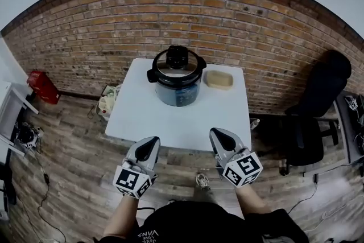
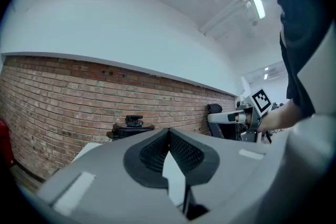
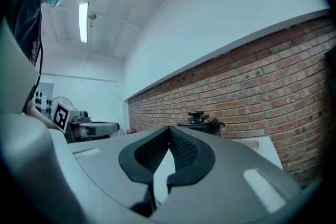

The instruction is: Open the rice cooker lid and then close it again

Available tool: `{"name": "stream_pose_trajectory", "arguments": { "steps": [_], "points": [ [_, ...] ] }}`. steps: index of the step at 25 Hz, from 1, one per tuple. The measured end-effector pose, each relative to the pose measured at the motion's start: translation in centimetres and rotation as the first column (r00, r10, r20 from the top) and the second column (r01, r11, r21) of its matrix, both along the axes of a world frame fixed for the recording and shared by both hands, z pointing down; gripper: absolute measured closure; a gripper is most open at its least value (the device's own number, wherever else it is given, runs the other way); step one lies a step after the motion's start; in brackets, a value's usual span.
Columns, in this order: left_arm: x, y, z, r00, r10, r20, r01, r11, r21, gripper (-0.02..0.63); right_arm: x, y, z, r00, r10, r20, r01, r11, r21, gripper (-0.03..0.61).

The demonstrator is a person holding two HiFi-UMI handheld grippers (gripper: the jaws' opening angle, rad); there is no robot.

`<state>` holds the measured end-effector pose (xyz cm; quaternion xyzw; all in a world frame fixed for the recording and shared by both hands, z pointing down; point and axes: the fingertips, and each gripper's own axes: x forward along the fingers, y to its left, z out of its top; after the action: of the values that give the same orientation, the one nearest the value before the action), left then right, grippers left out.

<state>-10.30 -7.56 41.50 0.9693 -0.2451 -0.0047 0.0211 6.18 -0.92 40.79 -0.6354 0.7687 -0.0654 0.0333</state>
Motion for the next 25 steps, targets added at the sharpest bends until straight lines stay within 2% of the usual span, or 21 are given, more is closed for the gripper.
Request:
{"name": "stream_pose_trajectory", "arguments": {
  "steps": [5,10,18,25],
  "points": [
    [-1.8,1.1,0.6,0.999,0.032,0.011,-0.032,0.999,0.009,0.612,-2.1,1.7,1.1,0.999,0.032,-0.003,-0.032,0.999,-0.025,0.572],
    [-3.0,2.5,1.6,0.997,0.057,0.046,-0.056,0.998,-0.036,0.612,-3.8,3.2,2.0,0.998,0.054,0.007,-0.054,0.998,-0.042,0.572],
    [-4.3,3.5,1.9,0.997,0.069,0.014,-0.069,0.998,-0.009,0.612,-5.7,4.3,2.8,0.996,0.085,0.031,-0.084,0.996,-0.039,0.572],
    [-5.0,4.8,3.0,0.996,0.074,0.039,-0.073,0.997,-0.033,0.612,-6.9,5.2,3.6,0.996,0.089,0.025,-0.087,0.995,-0.055,0.574]
  ]
}}
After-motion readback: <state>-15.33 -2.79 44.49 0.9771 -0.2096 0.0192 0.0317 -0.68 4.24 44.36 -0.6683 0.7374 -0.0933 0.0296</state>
